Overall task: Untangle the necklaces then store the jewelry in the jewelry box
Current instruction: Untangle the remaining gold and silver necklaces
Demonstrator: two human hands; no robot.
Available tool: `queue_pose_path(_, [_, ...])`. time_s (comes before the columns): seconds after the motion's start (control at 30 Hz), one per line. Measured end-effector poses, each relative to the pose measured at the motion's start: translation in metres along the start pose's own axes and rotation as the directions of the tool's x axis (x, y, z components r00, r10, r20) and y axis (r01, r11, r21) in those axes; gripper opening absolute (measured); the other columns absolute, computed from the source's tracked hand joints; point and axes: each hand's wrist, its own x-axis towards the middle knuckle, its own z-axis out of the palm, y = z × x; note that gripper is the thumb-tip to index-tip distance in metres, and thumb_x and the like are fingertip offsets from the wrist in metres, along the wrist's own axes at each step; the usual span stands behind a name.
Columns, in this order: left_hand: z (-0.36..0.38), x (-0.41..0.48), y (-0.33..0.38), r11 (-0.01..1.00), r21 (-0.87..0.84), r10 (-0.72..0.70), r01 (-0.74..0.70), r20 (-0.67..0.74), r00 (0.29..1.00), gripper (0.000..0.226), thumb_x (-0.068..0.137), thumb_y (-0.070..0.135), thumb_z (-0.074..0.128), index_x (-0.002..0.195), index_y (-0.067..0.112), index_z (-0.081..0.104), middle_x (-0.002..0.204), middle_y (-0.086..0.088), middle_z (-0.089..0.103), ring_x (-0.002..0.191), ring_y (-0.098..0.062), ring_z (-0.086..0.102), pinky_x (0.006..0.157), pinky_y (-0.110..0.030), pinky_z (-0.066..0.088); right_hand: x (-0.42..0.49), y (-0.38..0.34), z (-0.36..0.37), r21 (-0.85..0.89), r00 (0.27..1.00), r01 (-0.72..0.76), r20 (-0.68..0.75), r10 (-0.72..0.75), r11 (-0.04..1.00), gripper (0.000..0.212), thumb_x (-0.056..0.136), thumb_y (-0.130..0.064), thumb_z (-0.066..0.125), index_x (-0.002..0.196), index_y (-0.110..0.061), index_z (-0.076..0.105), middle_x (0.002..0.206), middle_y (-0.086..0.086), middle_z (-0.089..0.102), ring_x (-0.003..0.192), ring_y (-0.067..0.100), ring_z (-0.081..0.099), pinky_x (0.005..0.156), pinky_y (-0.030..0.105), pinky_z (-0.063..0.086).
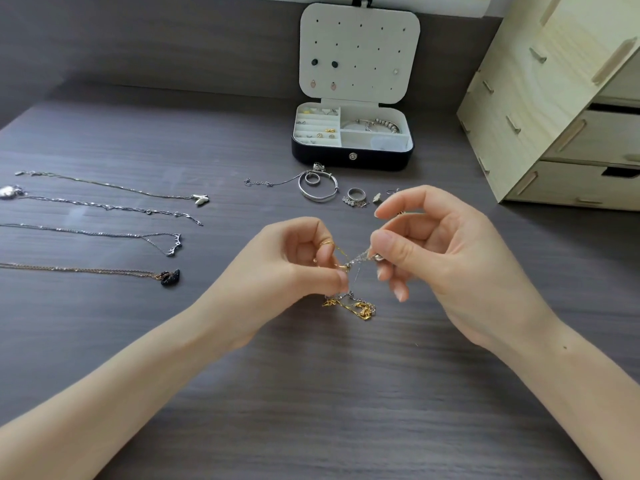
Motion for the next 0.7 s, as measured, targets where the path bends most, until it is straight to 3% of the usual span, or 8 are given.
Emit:
queue_pose_path(0.13, [0.0027,-0.0019,0.0005,1.000,0.004,0.009,-0.009,0.063,0.998,0.020,0.062,0.007,0.067,0.063,0.018,0.050,0.063,0.001,0.057,0.058,-0.015,0.052,0.061,-0.022,0.043,0.0022,-0.0016,0.0014,0.098,0.993,-0.112,-0.028,0.115,0.989,0.029,0.063,-0.018,0.068,0.087,-0.007,0.055,0.055,0.002,0.056,0.044,0.014,0.049,0.035,0.021,0.037])
queue_pose_path(0.3, [0.0051,-0.0027,0.0007,1.000,-0.020,-0.001,0.003,0.109,0.994,0.018,0.062,0.005,0.067,0.066,0.014,0.052,0.064,-0.001,0.056,0.059,-0.016,0.051,0.058,-0.019,0.043,0.0044,-0.0011,0.0019,0.093,0.979,-0.191,-0.054,0.197,0.977,0.030,0.059,-0.024,0.069,0.079,-0.008,0.055,0.050,0.001,0.052,0.038,0.012,0.039,0.033,0.017,0.028])
queue_pose_path(0.5, [0.0079,-0.0026,-0.0004,0.997,-0.073,-0.018,0.028,0.139,0.990,0.016,0.064,0.005,0.064,0.072,0.018,0.058,0.062,-0.001,0.053,0.061,-0.020,0.044,0.054,-0.017,0.039,0.0037,-0.0008,0.0010,0.115,0.970,-0.239,-0.022,0.243,0.964,0.024,0.061,-0.025,0.068,0.074,-0.009,0.057,0.052,0.002,0.051,0.038,0.010,0.038,0.034,0.015,0.026])
queue_pose_path(0.7, [0.0084,-0.0024,-0.0011,1.000,-0.009,0.008,-0.007,0.101,0.995,0.006,0.066,0.014,0.063,0.069,0.019,0.064,0.061,-0.003,0.053,0.061,-0.017,0.045,0.053,-0.017,0.037,0.0051,0.0014,0.0006,0.121,0.947,-0.317,-0.010,0.320,0.941,0.024,0.064,-0.026,0.066,0.070,-0.004,0.059,0.047,-0.002,0.046,0.037,0.008,0.036,0.033,0.015,0.024])
